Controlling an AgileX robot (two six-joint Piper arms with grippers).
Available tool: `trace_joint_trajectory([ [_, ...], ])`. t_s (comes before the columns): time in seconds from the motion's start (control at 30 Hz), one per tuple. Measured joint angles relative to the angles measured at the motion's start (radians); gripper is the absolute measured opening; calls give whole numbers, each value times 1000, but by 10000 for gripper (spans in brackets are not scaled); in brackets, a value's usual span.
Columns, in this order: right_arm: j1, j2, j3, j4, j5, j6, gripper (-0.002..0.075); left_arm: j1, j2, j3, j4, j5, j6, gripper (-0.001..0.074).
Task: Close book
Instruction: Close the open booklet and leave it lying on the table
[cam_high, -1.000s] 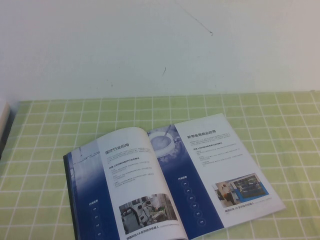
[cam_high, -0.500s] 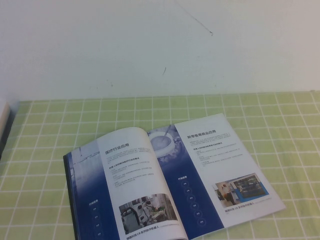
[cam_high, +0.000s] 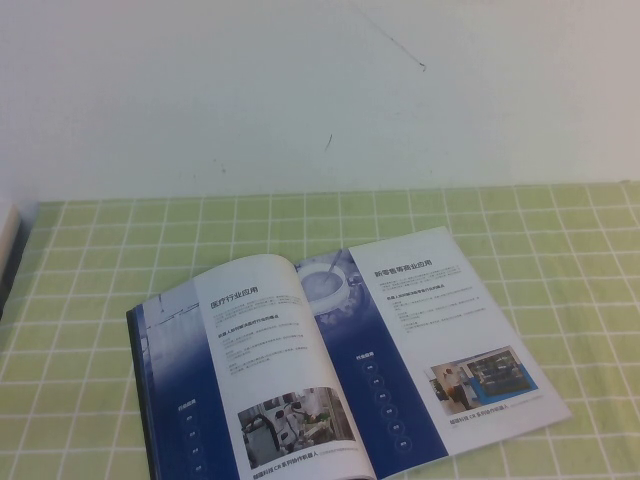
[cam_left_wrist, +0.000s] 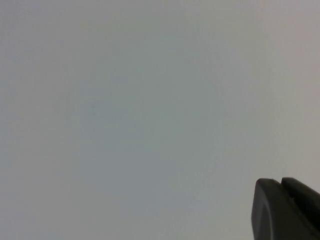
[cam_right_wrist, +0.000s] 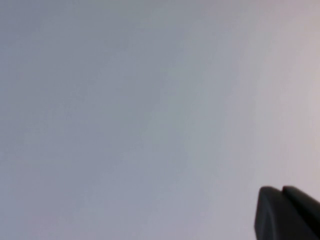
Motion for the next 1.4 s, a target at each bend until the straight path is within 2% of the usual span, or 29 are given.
trace_joint_trajectory([
  [0.1, 0, 0, -83, 8, 225, -8, -3, 0, 0, -8, -38, 161, 0, -4],
  [0.27, 0, 77, -311, 8, 561, -88, -3, 0, 36, -165, -45, 523, 0, -4],
  [0.43, 0, 285, -523, 8, 830, -102, -3, 0, 225, -355, -39, 818, 0, -4],
  [0.57, 0, 483, -670, 60, 1038, -112, -3, 0, 391, -483, -54, 964, 0, -4],
  [0.73, 0, 741, -786, 273, 1252, -289, -3, 0, 557, -513, -122, 958, 0, -4],
  [0.9, 0, 1004, -801, 614, 1353, -651, -3, 0, 733, -508, -237, 949, 21, -4],
  [1.0, 17, 1167, -802, 744, 1359, -809, -3, 0, 864, -544, -311, 1008, 111, -4],
  [1.2, 175, 1421, -807, 790, 1224, -930, -3, 0, 1155, -671, -436, 1165, 345, -4],
  [1.4, 311, 1608, -807, 798, 1074, -1005, -3, -4, 1373, -768, -416, 1211, 396, -4],
])
